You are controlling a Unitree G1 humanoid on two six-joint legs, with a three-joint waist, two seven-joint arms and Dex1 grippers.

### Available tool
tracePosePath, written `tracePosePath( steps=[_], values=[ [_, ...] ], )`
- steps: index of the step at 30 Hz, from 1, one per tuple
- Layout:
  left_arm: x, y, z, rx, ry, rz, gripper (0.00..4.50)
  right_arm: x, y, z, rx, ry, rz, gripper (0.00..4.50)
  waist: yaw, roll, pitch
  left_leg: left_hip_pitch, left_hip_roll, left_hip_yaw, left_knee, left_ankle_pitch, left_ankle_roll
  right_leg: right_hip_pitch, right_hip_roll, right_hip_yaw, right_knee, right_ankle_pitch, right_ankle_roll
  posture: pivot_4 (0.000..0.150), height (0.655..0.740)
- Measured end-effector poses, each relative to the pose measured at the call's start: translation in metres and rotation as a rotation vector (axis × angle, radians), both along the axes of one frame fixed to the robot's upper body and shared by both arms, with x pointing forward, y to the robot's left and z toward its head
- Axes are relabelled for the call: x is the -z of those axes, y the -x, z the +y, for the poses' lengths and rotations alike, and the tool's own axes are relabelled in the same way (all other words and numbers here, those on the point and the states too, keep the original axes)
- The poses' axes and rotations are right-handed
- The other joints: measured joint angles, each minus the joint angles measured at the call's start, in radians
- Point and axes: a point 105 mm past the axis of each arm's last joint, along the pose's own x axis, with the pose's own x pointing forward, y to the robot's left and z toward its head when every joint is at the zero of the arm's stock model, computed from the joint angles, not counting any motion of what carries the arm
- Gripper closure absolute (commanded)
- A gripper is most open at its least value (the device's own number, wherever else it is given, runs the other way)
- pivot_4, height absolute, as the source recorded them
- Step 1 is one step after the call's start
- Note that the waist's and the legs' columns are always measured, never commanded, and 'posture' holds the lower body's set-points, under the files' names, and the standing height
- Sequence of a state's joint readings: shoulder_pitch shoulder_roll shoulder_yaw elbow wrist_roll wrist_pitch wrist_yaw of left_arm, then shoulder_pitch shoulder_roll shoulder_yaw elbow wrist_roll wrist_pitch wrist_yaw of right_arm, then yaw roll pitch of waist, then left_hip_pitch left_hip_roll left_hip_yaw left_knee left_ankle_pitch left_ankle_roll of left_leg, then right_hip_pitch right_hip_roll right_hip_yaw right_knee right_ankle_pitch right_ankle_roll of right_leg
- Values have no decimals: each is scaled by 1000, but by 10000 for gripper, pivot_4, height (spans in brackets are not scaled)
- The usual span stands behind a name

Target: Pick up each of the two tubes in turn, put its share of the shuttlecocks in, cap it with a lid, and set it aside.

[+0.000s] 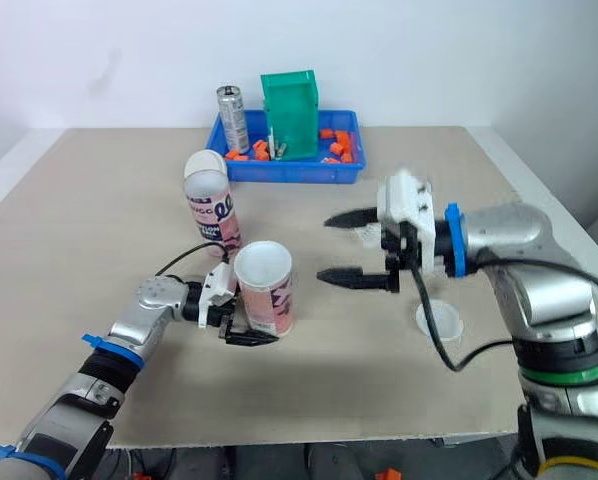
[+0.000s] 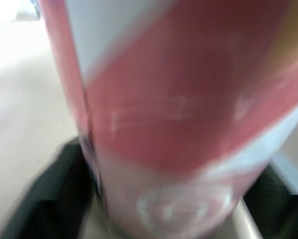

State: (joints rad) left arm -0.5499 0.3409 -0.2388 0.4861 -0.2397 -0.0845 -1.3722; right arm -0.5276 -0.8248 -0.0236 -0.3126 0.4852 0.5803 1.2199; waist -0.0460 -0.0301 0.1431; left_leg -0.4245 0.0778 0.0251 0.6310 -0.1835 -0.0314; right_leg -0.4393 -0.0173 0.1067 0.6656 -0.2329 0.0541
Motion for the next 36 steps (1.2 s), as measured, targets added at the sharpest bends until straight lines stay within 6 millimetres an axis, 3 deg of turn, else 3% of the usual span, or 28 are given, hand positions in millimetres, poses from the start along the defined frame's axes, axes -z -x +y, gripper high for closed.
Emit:
tracePosePath(
  steps=[5, 9, 16, 18, 28, 36],
  values=[
    [-5, -2, 8, -13, 11, -19, 362, 19, 10, -2, 66, -3, 18, 1880, -3, 0, 9, -1, 0, 0, -1, 0, 0, -1, 2, 1, 0, 0, 0, 1500, 7083],
    [-11, -2, 27, -43, -17, -64, 362, 29, 15, 2, 83, -14, 30, 1880, -3, -2, 13, -2, 1, -1, -3, 0, 0, -2, 3, 2, 0, -2, 1, 1500, 7083],
    [-16, 9, 84, -148, -109, -111, 362, 50, 13, 20, 79, -3, 43, 1880, -2, -5, 17, -4, 1, -2, -4, -1, 0, -3, 3, 1, 0, -4, 1, 1500, 7083],
    [-33, 9, 100, -224, -81, -140, 362, 54, 11, 25, 79, -7, 42, 1880, -1, -7, 18, -5, 1, -2, -4, -1, 0, -3, 3, 1, 0, -4, 1, 1500, 7083],
    [-96, 49, 101, -262, 123, -119, 362, 65, -2, 45, 50, -47, 39, 1880, 0, -10, 20, -5, 2, -3, -2, -2, -1, -3, 4, 0, -1, -4, 2, 1500, 7083],
    [-100, 64, 107, -298, 103, -71, 362, 84, -9, 68, -13, -86, 85, 1880, -1, -10, 22, -5, 3, -3, -1, -2, -1, -3, 5, 0, -1, -3, 1, 1500, 7083]
  ],
)
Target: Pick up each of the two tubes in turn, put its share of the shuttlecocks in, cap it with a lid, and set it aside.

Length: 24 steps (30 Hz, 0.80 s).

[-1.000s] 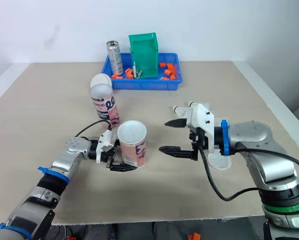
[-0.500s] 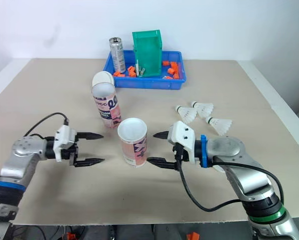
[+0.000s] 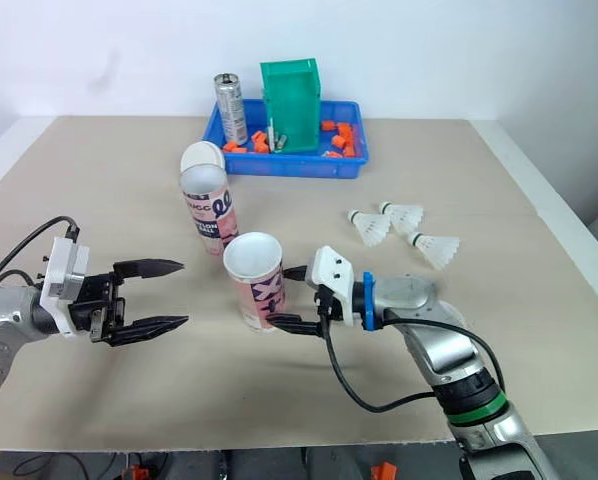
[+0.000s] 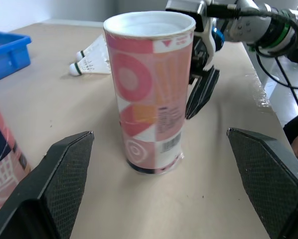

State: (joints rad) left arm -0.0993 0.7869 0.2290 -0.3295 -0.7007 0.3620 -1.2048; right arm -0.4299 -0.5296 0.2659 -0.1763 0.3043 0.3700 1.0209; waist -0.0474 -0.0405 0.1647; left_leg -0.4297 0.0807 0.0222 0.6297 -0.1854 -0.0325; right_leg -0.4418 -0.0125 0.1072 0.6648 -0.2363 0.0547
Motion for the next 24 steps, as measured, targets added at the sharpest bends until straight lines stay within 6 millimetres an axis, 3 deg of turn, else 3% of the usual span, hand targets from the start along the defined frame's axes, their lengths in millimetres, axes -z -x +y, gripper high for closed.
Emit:
tracePosePath(
  steps=[12, 22, 24],
  values=[
    [-3, 0, 2, -7, -18, -4, 362, -1, -5, 27, -96, -37, -27, 1880, 0, 0, 0, 0, 1, 0, 0, 0, 0, 0, 2, 0, 1, 0, -1, 1500, 7083],
    [-3, -1, 1, -6, -27, -12, 362, 4, -5, 28, -118, -20, -39, 1880, 1, 0, 0, 0, 2, 0, 1, 0, 0, 0, 2, 0, 1, 1, -1, 1500, 7083],
    [-4, -2, 0, -5, -27, -15, 0, 5, -6, 28, -114, -18, -36, 7257, 1, 0, 0, 0, 2, 0, 1, 0, 0, 0, 2, 0, 1, 1, -1, 1500, 7083]
  ],
)
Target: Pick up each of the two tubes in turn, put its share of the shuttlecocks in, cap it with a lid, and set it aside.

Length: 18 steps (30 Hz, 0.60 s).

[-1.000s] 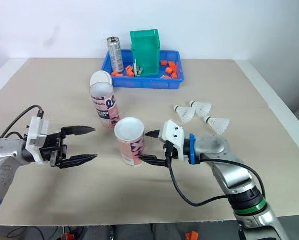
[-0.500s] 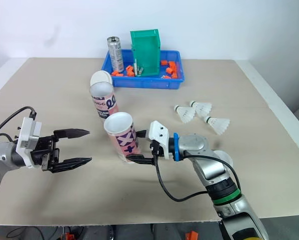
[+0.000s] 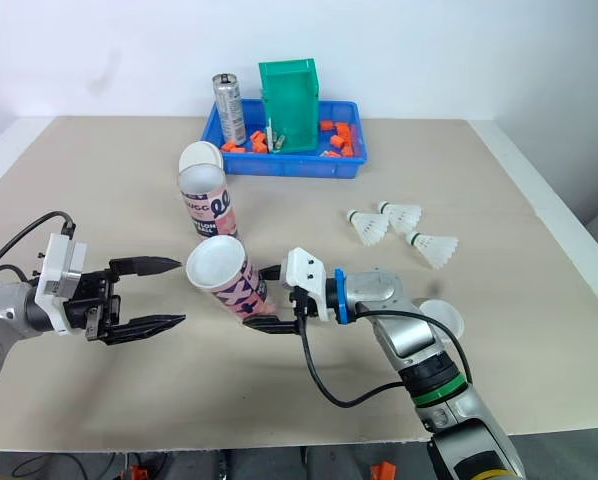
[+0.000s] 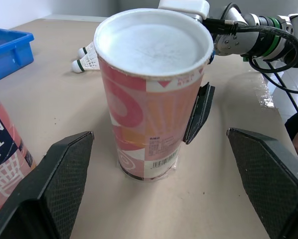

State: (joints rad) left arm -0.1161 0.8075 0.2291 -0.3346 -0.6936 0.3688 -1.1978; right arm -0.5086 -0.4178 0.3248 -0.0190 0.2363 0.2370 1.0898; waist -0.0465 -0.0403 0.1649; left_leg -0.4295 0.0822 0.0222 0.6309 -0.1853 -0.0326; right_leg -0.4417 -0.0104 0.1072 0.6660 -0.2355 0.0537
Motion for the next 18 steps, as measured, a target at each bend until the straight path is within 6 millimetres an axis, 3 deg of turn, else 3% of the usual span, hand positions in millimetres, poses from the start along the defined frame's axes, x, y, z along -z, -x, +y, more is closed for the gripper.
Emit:
tracePosePath(
  steps=[5, 15, 17, 18],
  values=[
    [0, -1, -2, 10, -7, -5, 0, 0, -1, -1, 8, -4, 3, 24852, 0, 0, 0, 0, 0, 0, 0, 0, 0, 0, 0, 0, 0, 0, 0, 1500, 7083],
    [0, -4, -9, 39, -1, -6, 0, -17, -10, -27, 106, -114, 55, 24852, 1, 0, 0, 0, 0, 0, 2, 0, 0, 1, 0, 0, 0, 1, 1, 1500, 7083],
    [-4, -6, -13, 48, 32, -17, 0, -31, -18, -40, 170, -192, 58, 24852, 1, 0, 0, -1, 0, 0, 3, 0, 0, 1, 0, 0, 0, 1, 1, 1500, 7083],
    [-7, -10, -18, 57, 59, -23, 0, -45, -27, -57, 253, -263, 42, 24852, 5, 0, 0, -1, 0, -1, 4, 0, 0, 2, 0, 0, 0, 2, 2, 1500, 7083]
  ],
)
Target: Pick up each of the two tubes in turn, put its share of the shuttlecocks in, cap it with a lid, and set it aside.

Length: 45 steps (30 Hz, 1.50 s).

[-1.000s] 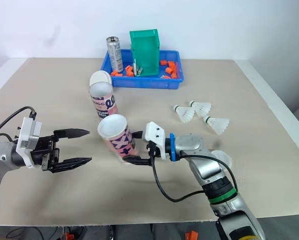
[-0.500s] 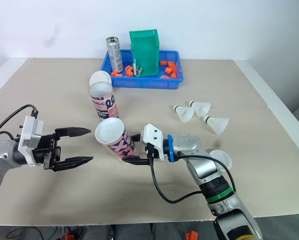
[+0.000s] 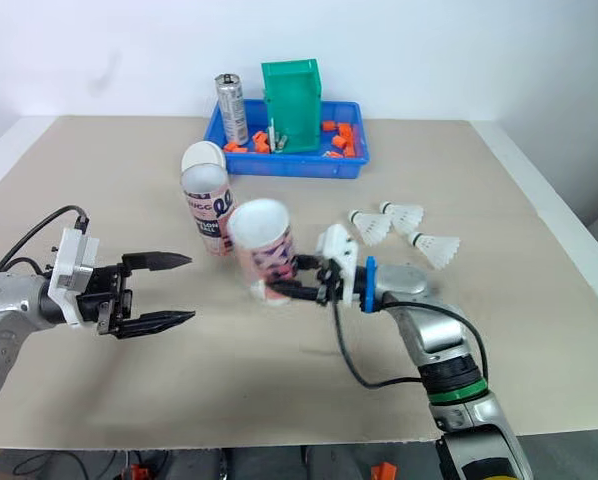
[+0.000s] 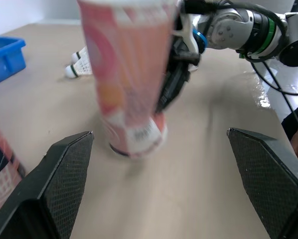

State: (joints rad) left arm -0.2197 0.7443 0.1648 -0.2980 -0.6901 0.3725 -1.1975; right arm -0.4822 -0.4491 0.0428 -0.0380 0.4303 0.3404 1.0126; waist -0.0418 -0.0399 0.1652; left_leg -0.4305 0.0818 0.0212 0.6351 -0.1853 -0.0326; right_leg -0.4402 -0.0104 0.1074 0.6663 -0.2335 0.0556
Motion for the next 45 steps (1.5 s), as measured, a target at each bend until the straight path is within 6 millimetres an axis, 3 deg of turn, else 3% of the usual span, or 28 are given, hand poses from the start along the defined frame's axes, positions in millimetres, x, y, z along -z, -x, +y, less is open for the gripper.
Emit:
tracePosePath(
  steps=[1, 4, 7, 9, 14, 16, 18, 26, 31, 35, 37, 41, 45],
  values=[
    [-1, -1, -2, 1, 14, -3, 0, -7, -4, -9, 40, -21, -13, 24852, 2, 0, 0, 0, 0, 0, 1, 0, 0, 0, 0, 0, 0, 0, 0, 1500, 7083],
    [-12, -14, -19, 18, 101, -18, 0, -44, -31, -84, 378, -154, -79, 24852, 14, 1, 0, -1, -2, 0, 3, 0, 0, 2, 0, 1, 0, 1, 2, 1500, 7083],
    [-11, -19, -37, 41, 134, -4, 0, -71, -33, -148, 639, -241, -156, 24852, 17, 1, 0, 0, -2, 0, 2, 0, 0, 2, 1, 3, -1, 1, 3, 1500, 7083],
    [-10, -23, -46, 43, 148, 1, 0, -75, -33, -166, 722, -262, -165, 24852, 9, 1, 0, 0, -1, -1, 2, -1, 2, 2, 3, 4, 0, 3, 6, 1500, 7083],
    [-11, -41, -83, 43, 190, 9, 0, -57, -24, -246, 1098, -258, -116, 24852, 13, 3, -1, 0, -2, -2, 2, -1, 2, 3, 3, 4, 0, 3, 6, 1500, 7083],
    [-6, -50, -90, 12, 188, 25, 0, -37, -15, -276, 1234, -237, -71, 24852, 15, 3, -1, 0, -2, -2, 2, -1, 2, 3, 3, 6, -1, 3, 7, 1500, 7083],
    [0, -59, -101, -8, 179, 38, 0, -11, -9, -294, 1329, -183, -23, 24852, 6, 4, -1, 1, -3, -2, 2, -1, 3, 3, 3, 7, -1, 3, 8, 1500, 7083],
    [0, -67, -121, -6, 190, 47, 0, 22, -7, -314, 1457, -122, 34, 24852, -9, 9, -2, 4, -4, -2, 3, 1, 6, 5, 4, 10, 0, 7, 9, 1500, 7083],
    [3, -71, -120, -28, 179, 54, 0, 44, -13, -311, 1456, -99, 90, 24852, -9, 11, -2, 5, -8, -2, 3, 1, 6, 6, 4, 15, -1, 7, 8, 1500, 7083],
    [3, -71, -118, -33, 173, 52, 0, 46, -17, -307, 1431, -98, 91, 9620, -9, 11, -2, 6, -9, -2, 3, 1, 6, 7, 4, 17, -1, 7, 10, 1500, 7083],
    [3, -72, -117, -41, 173, 50, 0, 57, -15, -304, 1404, -80, 133, 427, -9, 10, -2, 6, -9, -2, 3, 1, 6, 7, 4, 18, -1, 7, 10, 1500, 7083],
    [2, -73, -115, -50, 175, 48, 0, 79, -6, -298, 1331, -59, 220, 427, -9, 11, -2, 6, -10, -3, 3, 1, 6, 8, 4, 19, -1, 6, 12, 1500, 7083],
    [2, -74, -113, -55, 181, 49, 0, 79, -4, -297, 1307, -26, 216, 427, -11, 11, -2, 6, -12, -3, 3, 1, 6, 8, 4, 21, -1, 6, 13, 1500, 7083]
  ],
)
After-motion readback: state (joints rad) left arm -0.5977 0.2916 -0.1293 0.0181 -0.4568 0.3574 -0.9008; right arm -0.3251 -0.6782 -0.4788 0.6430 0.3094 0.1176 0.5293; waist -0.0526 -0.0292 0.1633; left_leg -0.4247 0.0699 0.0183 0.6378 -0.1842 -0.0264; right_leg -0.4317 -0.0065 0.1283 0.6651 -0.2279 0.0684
